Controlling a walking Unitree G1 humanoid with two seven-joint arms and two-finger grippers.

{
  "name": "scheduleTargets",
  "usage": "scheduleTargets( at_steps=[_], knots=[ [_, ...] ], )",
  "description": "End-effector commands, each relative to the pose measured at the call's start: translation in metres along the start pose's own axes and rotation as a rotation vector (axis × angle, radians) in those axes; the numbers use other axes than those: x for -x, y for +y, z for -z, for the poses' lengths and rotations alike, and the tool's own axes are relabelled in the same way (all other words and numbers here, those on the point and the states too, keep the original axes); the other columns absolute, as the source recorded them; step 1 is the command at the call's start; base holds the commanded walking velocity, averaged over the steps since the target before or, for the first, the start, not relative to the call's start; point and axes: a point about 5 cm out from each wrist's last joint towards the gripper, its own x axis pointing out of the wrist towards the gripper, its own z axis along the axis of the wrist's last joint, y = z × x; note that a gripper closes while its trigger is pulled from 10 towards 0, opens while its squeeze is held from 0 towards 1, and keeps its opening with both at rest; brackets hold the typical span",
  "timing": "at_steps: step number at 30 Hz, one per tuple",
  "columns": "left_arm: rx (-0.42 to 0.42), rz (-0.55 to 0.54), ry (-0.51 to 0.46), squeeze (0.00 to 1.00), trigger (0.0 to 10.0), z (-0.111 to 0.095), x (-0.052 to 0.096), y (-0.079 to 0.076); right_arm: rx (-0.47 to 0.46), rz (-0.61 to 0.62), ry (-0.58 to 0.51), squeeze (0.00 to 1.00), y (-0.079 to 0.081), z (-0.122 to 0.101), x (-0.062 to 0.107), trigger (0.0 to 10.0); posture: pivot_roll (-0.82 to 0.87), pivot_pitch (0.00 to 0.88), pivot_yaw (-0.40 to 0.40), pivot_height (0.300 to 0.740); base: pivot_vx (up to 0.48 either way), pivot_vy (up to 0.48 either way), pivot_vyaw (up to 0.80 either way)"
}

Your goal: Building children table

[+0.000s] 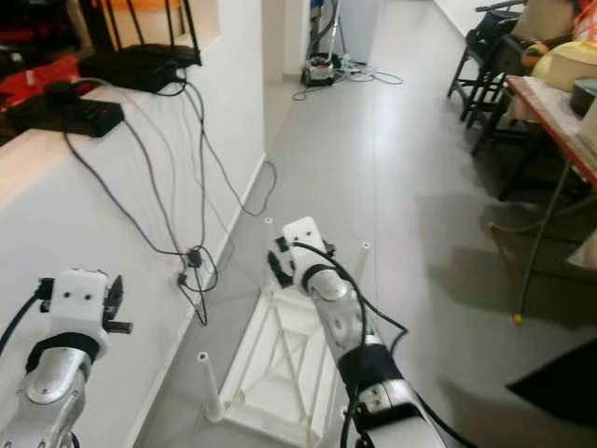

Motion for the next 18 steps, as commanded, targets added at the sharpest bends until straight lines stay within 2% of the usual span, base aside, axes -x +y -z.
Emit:
scheduleTargets(
  at_steps=[1,7,12,15,18],
  knots=[
    [-0.005,0.017,0.002,0.00,10.0,0.001,0.000,-0.004,-0.009,0.040,0.024,0.00,-0.007,0.005,0.002,10.0,0.09,0.000,-0.083,0.740,0.000,0.000,0.00],
    [-0.003,0.024,0.011,0.00,10.0,0.003,0.003,-0.006,-0.038,0.120,0.009,0.00,-0.015,0.002,0.002,10.0,0.09,0.000,-0.085,0.740,0.000,0.000,0.00],
    [-0.003,0.030,0.013,0.00,10.0,0.004,0.004,-0.005,-0.081,0.259,0.038,0.00,-0.036,0.005,0.002,10.0,0.09,0.000,-0.088,0.740,0.000,0.000,0.00],
    [0.002,0.038,0.008,0.00,10.0,0.003,0.004,-0.005,-0.128,0.305,0.046,0.00,-0.043,0.005,0.002,10.0,0.09,0.000,-0.087,0.740,0.000,0.000,0.00],
    [0.002,0.052,0.000,0.00,10.0,0.002,0.005,-0.007,-0.121,0.316,0.052,0.00,-0.046,0.006,0.002,10.0,0.09,0.000,-0.087,0.740,0.000,0.000,0.00]
  ],
)
